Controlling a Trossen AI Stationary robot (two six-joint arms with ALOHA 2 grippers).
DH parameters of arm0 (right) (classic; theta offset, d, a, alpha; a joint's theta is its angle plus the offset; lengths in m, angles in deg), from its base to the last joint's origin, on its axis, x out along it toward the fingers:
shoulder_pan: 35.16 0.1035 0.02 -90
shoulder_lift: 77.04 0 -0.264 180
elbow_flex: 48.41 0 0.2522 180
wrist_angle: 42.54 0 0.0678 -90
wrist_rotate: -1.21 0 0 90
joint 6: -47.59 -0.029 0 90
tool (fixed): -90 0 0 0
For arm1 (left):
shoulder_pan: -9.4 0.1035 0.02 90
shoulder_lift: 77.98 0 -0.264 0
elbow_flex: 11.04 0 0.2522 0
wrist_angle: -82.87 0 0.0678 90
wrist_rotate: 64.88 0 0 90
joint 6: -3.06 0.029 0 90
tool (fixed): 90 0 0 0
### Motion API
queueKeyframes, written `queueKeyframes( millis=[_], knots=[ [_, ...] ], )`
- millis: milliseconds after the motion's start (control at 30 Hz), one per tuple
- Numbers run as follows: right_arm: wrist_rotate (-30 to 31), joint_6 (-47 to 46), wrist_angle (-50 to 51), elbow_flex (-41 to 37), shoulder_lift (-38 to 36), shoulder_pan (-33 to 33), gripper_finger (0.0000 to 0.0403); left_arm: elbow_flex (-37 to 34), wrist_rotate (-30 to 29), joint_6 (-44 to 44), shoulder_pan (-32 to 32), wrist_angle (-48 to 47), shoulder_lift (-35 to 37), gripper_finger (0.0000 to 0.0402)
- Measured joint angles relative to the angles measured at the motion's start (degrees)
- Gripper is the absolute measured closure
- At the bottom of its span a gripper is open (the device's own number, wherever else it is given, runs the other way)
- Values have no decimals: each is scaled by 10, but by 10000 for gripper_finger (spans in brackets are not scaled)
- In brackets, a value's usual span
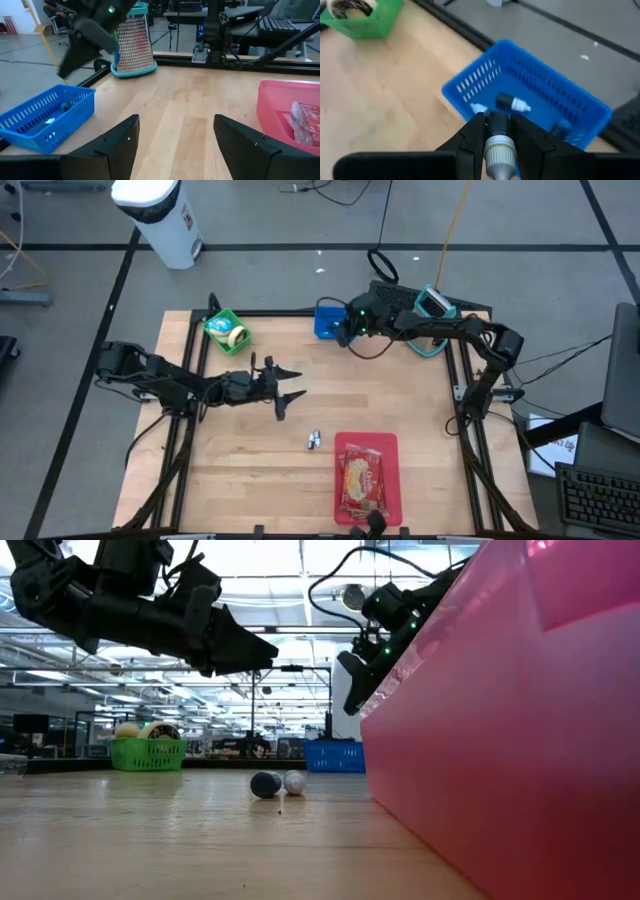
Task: Pick & Place Food Item
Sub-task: Put the bottom black food coloring into the blue bin, then put the black food coloring into the blue bin
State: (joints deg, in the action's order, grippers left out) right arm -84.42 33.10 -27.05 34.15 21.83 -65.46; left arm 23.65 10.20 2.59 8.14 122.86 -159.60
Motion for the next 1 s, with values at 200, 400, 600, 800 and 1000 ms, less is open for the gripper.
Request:
queueKeyframes(
  millis=[200,400,600,800,1000],
  knots=[
    [0,1,-9,-2,36,-5,330,0,0,1,1,2,0,148],
    [2,-9,-45,1,44,-5,329,0,0,-3,-1,1,0,149],
    [1,-7,-53,1,45,-11,292,0,1,-4,-1,0,0,149],
    [-1,-5,-55,1,41,-12,229,0,1,-5,-1,0,0,149],
    [-85,10,-60,0,1,-1,196,0,19,-32,-3,-9,0,149]
  ],
)
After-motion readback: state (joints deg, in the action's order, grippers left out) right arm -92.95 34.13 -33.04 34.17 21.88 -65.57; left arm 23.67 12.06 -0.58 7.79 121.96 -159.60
